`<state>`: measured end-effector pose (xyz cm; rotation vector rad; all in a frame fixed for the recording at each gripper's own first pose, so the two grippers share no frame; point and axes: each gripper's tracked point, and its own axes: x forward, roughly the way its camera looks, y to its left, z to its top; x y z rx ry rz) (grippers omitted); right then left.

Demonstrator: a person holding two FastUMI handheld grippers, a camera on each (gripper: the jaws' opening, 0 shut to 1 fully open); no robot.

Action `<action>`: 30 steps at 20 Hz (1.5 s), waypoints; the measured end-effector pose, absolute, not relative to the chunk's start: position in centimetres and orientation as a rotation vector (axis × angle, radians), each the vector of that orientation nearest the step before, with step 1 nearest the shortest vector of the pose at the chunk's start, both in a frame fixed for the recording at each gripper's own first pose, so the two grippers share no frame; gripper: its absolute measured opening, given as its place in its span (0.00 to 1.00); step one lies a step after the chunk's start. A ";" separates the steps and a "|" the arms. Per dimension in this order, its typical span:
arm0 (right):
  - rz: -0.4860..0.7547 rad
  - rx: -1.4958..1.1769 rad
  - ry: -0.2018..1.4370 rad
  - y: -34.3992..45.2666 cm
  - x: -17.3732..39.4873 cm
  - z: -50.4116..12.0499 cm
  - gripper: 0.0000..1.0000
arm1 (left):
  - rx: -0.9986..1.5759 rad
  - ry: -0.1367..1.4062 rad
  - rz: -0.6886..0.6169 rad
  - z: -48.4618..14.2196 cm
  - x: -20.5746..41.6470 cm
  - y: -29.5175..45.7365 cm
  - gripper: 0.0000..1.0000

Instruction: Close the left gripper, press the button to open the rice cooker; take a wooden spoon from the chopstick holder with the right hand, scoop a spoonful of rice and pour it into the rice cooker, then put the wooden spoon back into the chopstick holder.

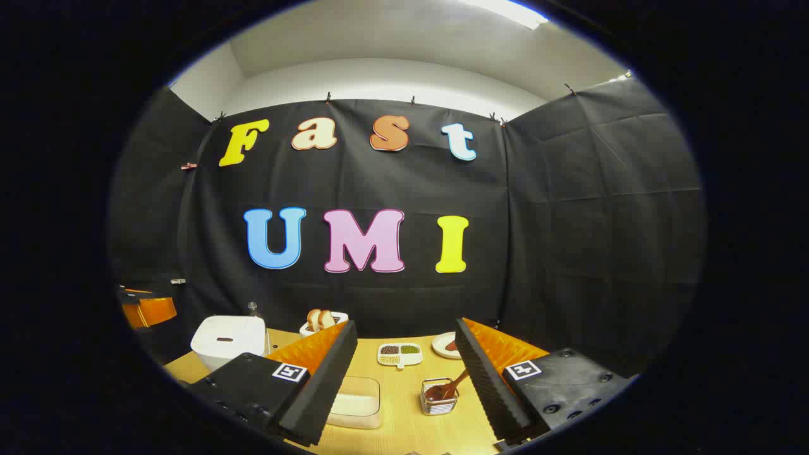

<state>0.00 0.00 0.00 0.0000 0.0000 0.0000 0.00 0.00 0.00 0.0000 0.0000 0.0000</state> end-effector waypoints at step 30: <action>0.043 -0.018 0.069 -0.9 4.6 -3.3 0.98 | -0.009 0.075 0.087 0.9 12.0 6.4 0.88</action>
